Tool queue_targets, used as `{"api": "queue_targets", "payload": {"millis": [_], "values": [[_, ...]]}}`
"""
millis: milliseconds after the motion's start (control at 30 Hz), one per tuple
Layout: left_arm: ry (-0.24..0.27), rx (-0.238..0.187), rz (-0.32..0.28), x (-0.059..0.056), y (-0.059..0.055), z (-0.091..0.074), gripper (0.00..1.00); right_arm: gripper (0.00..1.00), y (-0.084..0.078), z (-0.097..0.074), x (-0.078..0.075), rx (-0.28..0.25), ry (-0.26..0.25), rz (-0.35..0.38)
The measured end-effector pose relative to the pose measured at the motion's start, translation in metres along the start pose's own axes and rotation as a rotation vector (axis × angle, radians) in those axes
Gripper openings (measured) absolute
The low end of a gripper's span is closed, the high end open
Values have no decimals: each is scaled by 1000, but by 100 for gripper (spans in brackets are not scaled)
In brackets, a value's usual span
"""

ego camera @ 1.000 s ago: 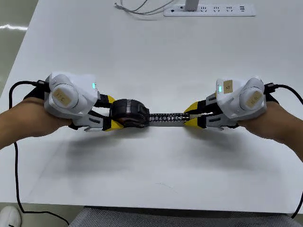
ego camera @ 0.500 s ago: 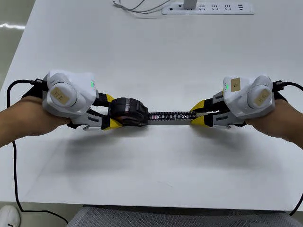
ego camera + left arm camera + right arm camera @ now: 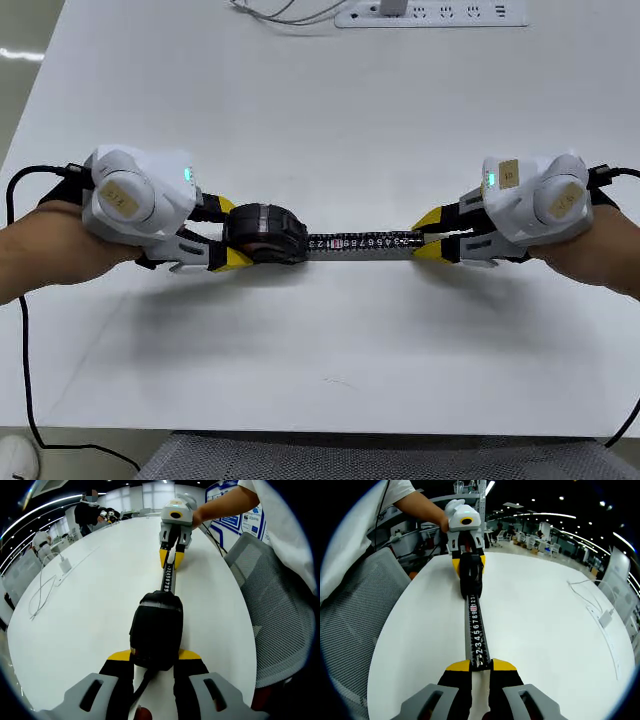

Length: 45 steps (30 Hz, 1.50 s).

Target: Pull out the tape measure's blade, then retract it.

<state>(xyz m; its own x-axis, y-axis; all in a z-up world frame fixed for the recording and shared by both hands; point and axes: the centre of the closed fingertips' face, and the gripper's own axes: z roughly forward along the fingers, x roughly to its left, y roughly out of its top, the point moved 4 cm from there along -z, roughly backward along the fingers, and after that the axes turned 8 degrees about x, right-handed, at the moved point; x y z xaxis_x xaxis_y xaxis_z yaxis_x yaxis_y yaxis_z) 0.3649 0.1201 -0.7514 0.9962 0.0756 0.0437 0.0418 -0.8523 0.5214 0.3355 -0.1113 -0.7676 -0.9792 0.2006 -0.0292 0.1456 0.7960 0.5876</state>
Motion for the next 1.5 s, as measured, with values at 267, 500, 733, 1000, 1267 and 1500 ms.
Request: {"api": "queue_targets", "payload": {"millis": [267,500,733,1000,1267,1500], "values": [[1,1,-1,0,0,0,25,8,-6,-4,0,6,-8,7],[1,1,-1,0,0,0,25,8,-12,-8,1,15,-10,11],[3,1,-2,0,1,0,25,8,-15,-11,0,24,-14,10],[-3,4,-3,0,1,1,25,8,-21,-16,-1,37,-19,13],[-3,5,-4,0,1,0,25,8,-26,-21,-1,51,-22,13],[-9,9,-5,0,1,0,25,8,-30,-27,-1,64,-26,14]]}}
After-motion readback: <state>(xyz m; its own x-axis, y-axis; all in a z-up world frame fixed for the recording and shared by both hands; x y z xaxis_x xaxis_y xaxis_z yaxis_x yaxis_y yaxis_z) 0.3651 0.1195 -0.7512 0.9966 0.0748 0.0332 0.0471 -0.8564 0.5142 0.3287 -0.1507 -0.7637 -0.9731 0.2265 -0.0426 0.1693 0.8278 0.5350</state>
